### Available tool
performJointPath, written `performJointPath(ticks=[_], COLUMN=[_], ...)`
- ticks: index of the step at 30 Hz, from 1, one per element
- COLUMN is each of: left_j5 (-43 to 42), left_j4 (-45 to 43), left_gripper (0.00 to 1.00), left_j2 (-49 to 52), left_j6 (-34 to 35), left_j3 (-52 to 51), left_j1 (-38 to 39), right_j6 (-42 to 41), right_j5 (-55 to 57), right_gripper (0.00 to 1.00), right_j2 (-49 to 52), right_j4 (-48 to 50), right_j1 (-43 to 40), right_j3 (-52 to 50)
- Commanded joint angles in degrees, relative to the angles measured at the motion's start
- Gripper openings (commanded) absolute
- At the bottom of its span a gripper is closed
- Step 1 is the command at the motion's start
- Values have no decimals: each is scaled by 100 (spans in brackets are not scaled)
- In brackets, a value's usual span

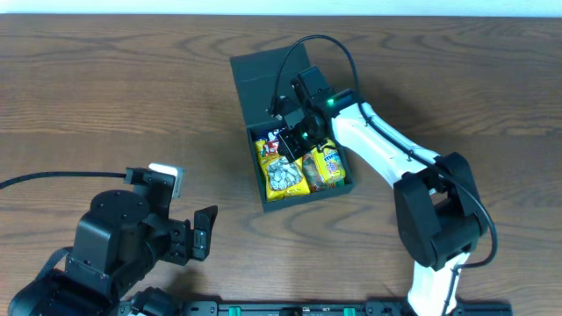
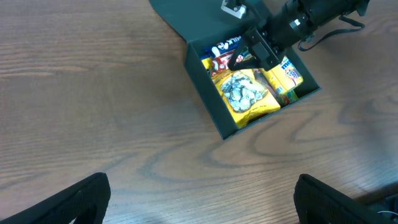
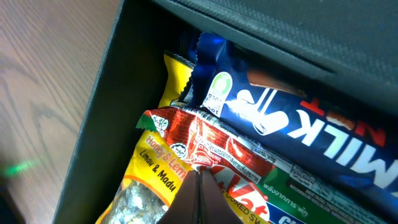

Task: Pack container
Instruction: 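Press the KitKat down inside the box, then withdraw the right gripper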

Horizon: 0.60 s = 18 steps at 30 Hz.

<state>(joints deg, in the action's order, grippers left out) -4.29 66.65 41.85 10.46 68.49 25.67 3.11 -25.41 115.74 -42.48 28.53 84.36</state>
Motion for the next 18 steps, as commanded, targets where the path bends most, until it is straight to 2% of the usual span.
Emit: performJointPath(ticks=[1, 3, 8, 11, 15, 16, 18], left_j5=[24, 22, 13, -70, -310, -323, -273], left_j4=[-4, -35, -138, -208, -310, -330, -350], left_gripper=[95, 95, 95, 96, 96, 88, 52], left_j2=[-13, -13, -13, -13, 22, 48, 122], left_j6=[-63, -63, -61, -63, -66, -63, -63], left_j3=[120, 120, 120, 120, 109, 109, 96], left_j1=[-13, -13, -13, -13, -13, -13, -13], right_j6=[-90, -90, -70, -105, -702, -780, -872], right_j5=[-363, -636, -494, 188, 1292, 1320, 1316], right_gripper=[2, 2, 1, 1, 1, 1, 1], right_j2=[-107, -302, -1088, -1628, -1989, -1991, -1969], right_j4=[-37, -160, -387, -433, -833, -1005, -1335], right_j1=[-118, -146, -262, -437, -922, -1104, -1434], right_j3=[39, 192, 457, 457, 457, 457, 433])
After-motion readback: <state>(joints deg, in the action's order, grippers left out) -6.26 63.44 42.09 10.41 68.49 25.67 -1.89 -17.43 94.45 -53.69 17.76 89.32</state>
